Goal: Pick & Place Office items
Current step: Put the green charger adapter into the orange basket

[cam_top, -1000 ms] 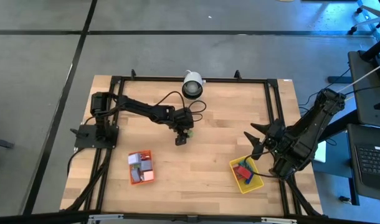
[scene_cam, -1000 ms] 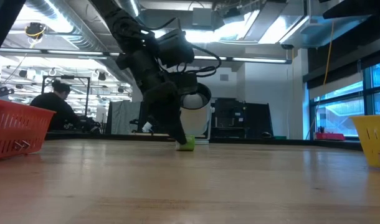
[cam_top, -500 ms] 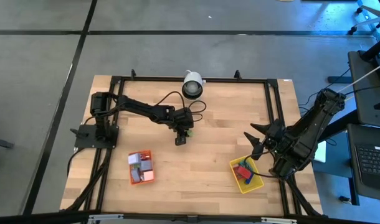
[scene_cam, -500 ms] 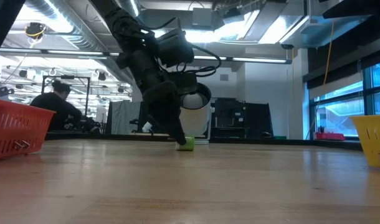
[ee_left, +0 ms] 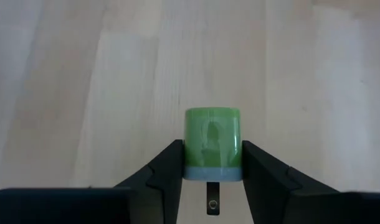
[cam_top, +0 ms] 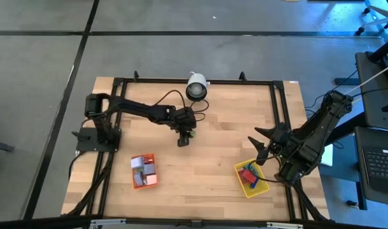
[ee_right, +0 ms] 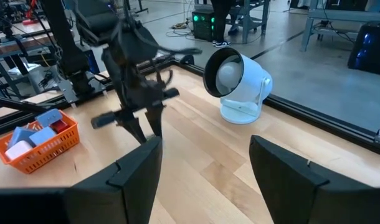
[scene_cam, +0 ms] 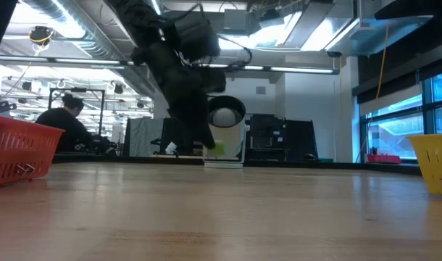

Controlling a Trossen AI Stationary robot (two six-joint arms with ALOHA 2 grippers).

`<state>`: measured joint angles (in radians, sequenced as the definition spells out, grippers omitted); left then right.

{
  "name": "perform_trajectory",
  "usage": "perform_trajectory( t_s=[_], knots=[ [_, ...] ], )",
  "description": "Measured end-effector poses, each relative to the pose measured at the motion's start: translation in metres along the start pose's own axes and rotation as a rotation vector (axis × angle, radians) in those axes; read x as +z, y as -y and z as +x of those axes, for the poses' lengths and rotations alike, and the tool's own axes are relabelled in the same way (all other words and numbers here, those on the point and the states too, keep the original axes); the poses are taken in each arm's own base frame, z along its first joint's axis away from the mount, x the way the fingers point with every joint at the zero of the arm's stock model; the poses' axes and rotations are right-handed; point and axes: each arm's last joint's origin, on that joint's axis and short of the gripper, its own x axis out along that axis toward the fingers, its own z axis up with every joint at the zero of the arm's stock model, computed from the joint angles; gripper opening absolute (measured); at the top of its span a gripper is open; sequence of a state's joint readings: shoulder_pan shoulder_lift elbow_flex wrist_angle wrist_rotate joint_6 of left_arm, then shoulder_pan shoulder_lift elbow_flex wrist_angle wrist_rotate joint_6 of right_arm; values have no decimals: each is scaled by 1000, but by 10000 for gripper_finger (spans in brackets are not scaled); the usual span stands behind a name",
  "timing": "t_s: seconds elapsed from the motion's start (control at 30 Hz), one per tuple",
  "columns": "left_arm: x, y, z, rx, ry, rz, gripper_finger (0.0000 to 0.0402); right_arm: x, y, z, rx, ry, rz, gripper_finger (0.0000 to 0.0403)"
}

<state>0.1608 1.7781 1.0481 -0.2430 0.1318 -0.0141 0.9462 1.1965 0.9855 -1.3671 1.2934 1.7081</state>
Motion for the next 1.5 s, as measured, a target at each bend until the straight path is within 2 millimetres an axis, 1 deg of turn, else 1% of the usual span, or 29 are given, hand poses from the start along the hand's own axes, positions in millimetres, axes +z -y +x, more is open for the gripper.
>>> perform_trajectory(
  t_s=[0.13, 0.2, 0.33, 0.47, 0.6, 0.67, 0.73, 0.8, 0.9, 1.03, 1.2, 1.33, 1.5],
  knots=[
    [-1, 5, -26, -2, -37, -15, 129, 0, 0, 0, 2, 0, 3, 242],
    [-4, 9, -43, -6, -64, -35, 129, 0, -1, 0, 3, 0, 0, 242],
    [-7, 26, -83, -44, -64, -52, 129, 0, -2, 0, 8, 4, -3, 242],
    [-13, 44, -125, -75, -21, -65, 129, 0, -5, 0, 18, 11, -9, 242],
    [-26, 62, -163, -84, -2, -110, 129, 0, -8, 0, 29, 24, -11, 242],
    [-36, 73, -176, -74, -22, -137, 129, 0, -9, 0, 34, 24, -11, 242],
    [-45, 84, -184, -60, -48, -154, 129, 0, -11, 0, 40, 25, -10, 242],
    [-53, 96, -187, -39, -67, -153, 129, 0, -13, 0, 45, 34, -10, 242],
    [-62, 113, -186, -31, -83, -130, 129, 1, -15, 0, 51, 51, -5, 242],
    [-78, 131, -174, -38, -153, -101, 129, 2, -18, -1, 61, 60, 5, 242],
    [-103, 142, -158, -20, -227, -122, 129, 2, -22, -1, 72, 63, 1, 242],
    [-114, 149, -150, -41, -223, -146, 129, 3, -26, -1, 83, 63, -6, 242],
    [-123, 158, -144, -86, -204, -172, 129, 4, -30, -2, 97, 59, -14, 242]
  ],
)
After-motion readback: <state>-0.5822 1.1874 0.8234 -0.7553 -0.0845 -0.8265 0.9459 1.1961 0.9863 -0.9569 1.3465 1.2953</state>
